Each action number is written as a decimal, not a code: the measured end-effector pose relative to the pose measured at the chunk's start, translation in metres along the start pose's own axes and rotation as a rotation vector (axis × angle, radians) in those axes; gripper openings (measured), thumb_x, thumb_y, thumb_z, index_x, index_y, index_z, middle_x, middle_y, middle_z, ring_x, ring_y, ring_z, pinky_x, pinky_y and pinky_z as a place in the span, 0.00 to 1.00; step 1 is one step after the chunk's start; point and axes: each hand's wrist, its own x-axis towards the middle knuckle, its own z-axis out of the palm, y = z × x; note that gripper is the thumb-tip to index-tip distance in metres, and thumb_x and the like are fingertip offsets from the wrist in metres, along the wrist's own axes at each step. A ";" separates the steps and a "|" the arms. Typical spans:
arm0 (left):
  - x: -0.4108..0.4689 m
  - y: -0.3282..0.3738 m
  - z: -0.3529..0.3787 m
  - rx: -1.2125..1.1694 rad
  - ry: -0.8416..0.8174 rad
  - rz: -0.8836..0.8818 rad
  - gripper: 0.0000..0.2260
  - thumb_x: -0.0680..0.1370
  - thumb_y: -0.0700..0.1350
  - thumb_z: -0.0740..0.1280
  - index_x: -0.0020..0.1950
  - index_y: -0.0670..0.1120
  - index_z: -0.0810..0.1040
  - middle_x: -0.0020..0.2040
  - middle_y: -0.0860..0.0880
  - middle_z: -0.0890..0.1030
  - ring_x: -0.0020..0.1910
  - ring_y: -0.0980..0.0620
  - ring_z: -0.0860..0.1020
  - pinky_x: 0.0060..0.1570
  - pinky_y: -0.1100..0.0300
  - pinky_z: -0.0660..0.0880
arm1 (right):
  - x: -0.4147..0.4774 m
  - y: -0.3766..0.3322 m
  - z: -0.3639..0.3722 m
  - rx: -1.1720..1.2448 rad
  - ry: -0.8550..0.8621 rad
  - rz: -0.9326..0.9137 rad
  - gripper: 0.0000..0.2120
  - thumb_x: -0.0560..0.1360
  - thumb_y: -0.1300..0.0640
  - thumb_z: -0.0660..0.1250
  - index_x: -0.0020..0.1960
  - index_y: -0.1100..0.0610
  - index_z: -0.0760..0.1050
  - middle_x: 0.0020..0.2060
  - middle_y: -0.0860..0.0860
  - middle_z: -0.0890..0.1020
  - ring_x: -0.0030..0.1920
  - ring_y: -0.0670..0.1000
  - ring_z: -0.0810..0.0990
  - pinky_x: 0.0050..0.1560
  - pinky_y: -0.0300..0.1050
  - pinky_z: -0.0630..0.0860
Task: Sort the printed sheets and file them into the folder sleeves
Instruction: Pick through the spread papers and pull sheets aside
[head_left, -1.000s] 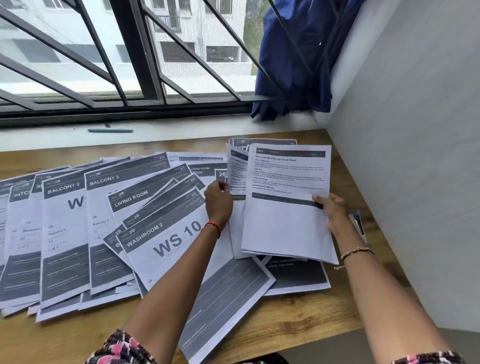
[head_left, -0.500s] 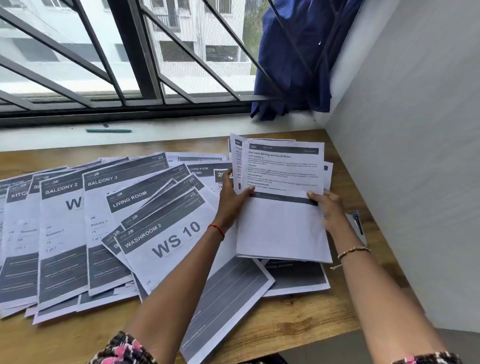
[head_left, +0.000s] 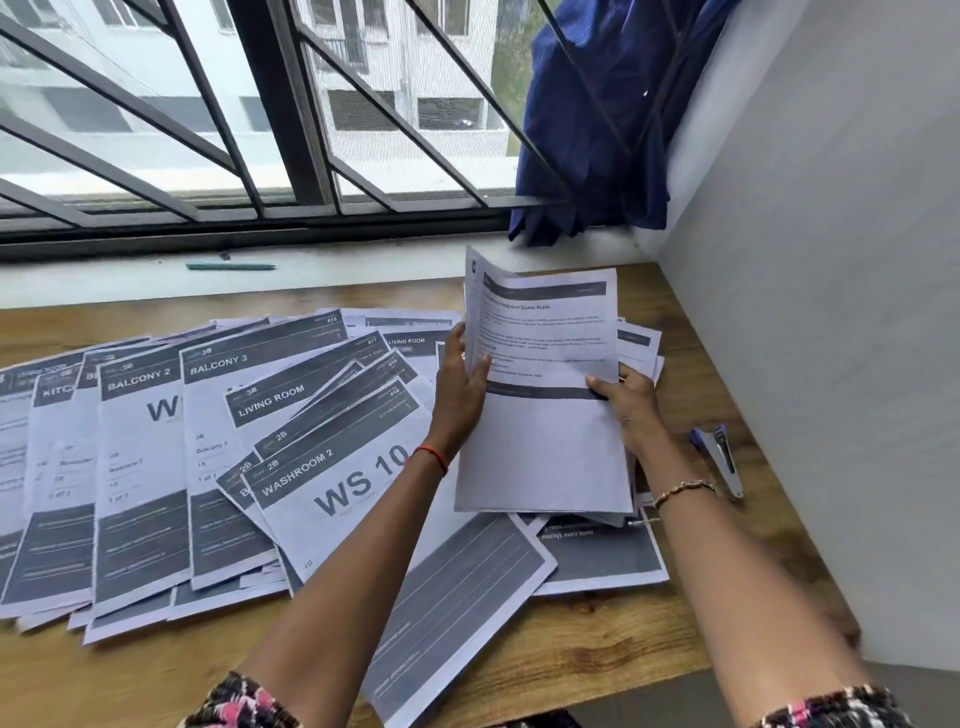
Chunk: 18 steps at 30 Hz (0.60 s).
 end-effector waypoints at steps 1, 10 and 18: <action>0.001 -0.003 -0.004 0.007 0.018 -0.030 0.22 0.80 0.41 0.60 0.73 0.43 0.58 0.67 0.45 0.71 0.64 0.47 0.72 0.64 0.56 0.70 | 0.001 -0.001 0.001 0.018 0.003 0.012 0.16 0.72 0.70 0.67 0.60 0.68 0.75 0.49 0.57 0.80 0.42 0.52 0.78 0.49 0.45 0.76; 0.007 -0.026 -0.011 0.362 0.107 -0.050 0.23 0.75 0.34 0.67 0.68 0.36 0.67 0.69 0.39 0.63 0.70 0.43 0.60 0.64 0.67 0.53 | 0.026 0.021 -0.058 0.408 0.305 0.182 0.08 0.67 0.71 0.70 0.38 0.60 0.77 0.33 0.51 0.83 0.41 0.54 0.79 0.53 0.54 0.75; 0.005 -0.032 0.021 0.472 -0.032 -0.067 0.18 0.75 0.42 0.69 0.63 0.37 0.73 0.61 0.39 0.71 0.63 0.41 0.67 0.60 0.56 0.64 | 0.012 0.024 -0.092 0.483 0.437 0.198 0.09 0.69 0.72 0.67 0.37 0.60 0.76 0.28 0.47 0.82 0.35 0.50 0.78 0.37 0.46 0.76</action>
